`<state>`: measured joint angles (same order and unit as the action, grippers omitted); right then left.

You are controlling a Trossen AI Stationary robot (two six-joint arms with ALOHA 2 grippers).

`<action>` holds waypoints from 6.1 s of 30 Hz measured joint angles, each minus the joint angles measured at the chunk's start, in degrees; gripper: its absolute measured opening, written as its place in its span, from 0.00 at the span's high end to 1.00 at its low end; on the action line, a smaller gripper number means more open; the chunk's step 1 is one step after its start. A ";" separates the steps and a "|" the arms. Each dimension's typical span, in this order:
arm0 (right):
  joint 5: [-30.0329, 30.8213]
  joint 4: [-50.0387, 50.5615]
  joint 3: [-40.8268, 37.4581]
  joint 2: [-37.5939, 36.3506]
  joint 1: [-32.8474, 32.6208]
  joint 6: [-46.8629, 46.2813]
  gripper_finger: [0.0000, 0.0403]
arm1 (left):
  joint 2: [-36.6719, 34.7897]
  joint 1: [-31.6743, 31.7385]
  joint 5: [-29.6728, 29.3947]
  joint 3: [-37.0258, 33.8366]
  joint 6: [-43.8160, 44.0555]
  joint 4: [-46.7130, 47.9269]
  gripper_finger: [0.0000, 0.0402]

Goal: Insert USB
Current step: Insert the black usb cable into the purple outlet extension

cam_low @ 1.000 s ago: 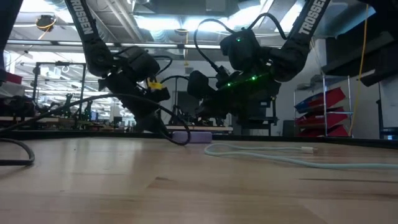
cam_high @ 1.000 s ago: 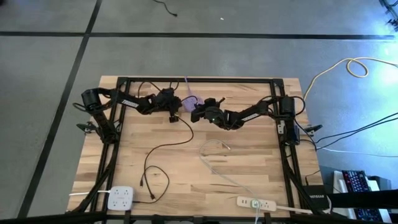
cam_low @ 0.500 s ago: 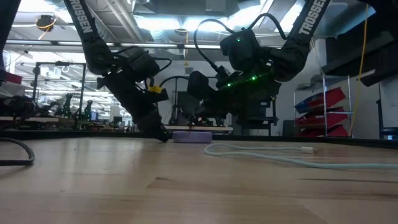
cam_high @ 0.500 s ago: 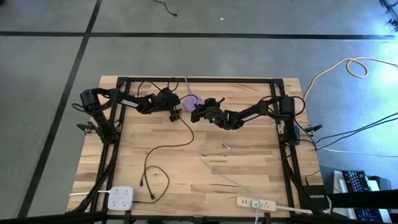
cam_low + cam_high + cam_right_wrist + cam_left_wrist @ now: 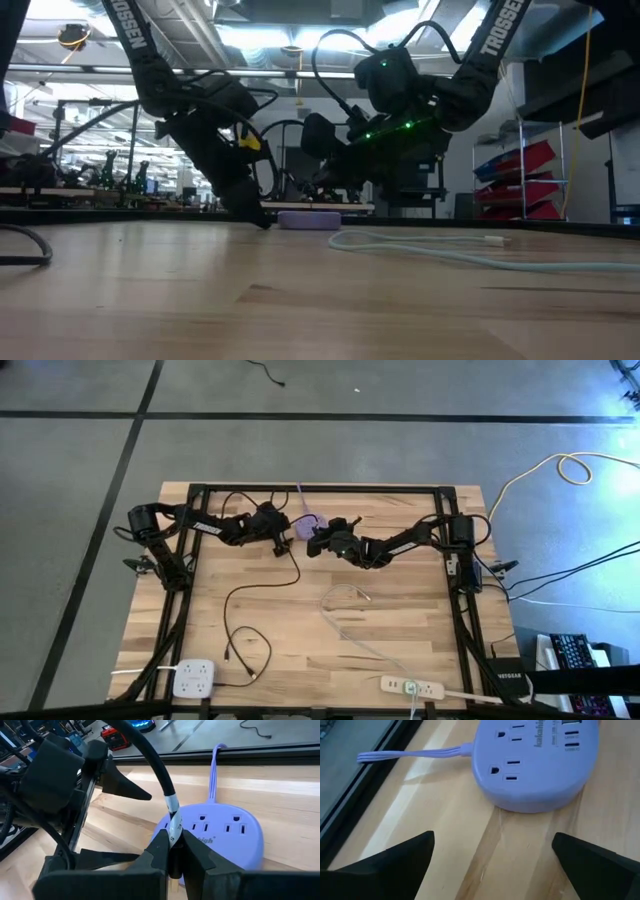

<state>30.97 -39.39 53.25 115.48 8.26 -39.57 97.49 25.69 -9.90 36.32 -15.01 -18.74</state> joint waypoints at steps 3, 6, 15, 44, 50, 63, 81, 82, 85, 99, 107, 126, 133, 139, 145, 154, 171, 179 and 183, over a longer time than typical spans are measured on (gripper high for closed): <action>-0.33 -0.37 0.00 0.00 -0.02 0.13 0.98 | -0.28 -0.13 6.36 0.00 -0.54 0.56 0.01; -1.13 -0.43 0.00 0.00 -0.06 0.60 0.98 | -1.59 -0.25 11.65 -0.15 0.53 1.18 0.01; -2.13 -1.07 0.00 0.00 -0.08 1.46 0.98 | -3.32 4.70 26.39 -0.12 -0.15 -3.83 0.01; -3.62 -2.97 0.00 0.02 -0.05 2.36 0.98 | -3.50 4.29 12.64 -0.11 2.65 1.91 0.01; -4.23 -4.10 0.00 0.02 -0.05 2.56 0.98 | -3.50 4.83 14.46 -0.11 2.88 -3.26 0.01; -6.59 -4.54 0.00 0.02 -0.05 3.30 0.98 | 1.27 10.90 32.22 -0.09 1.30 -16.98 0.00; -7.10 -5.83 -0.02 0.02 -0.05 5.18 0.98 | 8.26 10.26 33.63 -0.09 1.36 -25.95 0.00; -7.10 -5.97 -0.02 0.02 -0.05 5.18 0.98 | 8.26 10.21 33.12 -0.09 1.16 -25.37 0.00; -7.10 -6.01 -0.02 0.02 -0.05 5.22 0.98 | 8.27 10.19 32.05 -0.09 1.26 -24.30 0.00; -6.72 -6.32 -0.02 0.02 -0.01 3.92 0.98 | 10.10 8.76 27.25 -0.05 2.28 -25.07 0.00; -0.56 -2.81 1.28 0.02 0.01 3.33 0.98 | 10.10 8.79 27.23 1.01 6.64 -25.05 0.00; 11.56 21.64 9.19 1.15 -0.12 -6.76 0.98 | 10.10 8.79 26.18 1.01 5.58 -24.29 0.00; 16.36 25.03 16.70 5.79 -0.49 -4.57 0.98 | 9.97 9.37 27.26 0.84 4.19 -23.61 0.00; 28.52 25.69 16.82 6.64 -3.61 -9.43 0.98 | 9.66 9.14 25.81 0.74 6.12 -23.92 0.00; 33.28 25.08 16.44 6.62 -6.56 -4.90 0.98 | 9.66 9.12 26.18 0.76 6.11 -23.85 0.00; 20.04 26.55 16.44 6.62 -6.31 -7.75 0.94 | 9.65 7.67 25.11 0.74 6.02 -23.81 0.00; 16.91 32.70 16.44 6.60 -5.90 -11.23 0.90 | 9.64 6.91 25.06 0.74 5.63 -23.52 0.00; 13.99 32.81 16.44 6.60 -5.98 -11.21 0.90 | 9.66 6.91 25.11 0.74 5.65 -23.48 0.00; 13.73 33.94 16.44 6.60 -5.98 -11.15 0.90 | 9.66 6.91 25.08 0.74 5.89 -23.48 0.00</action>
<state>44.71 -5.45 69.69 122.08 2.28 -50.72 107.15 32.60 15.18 37.06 -9.13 -42.22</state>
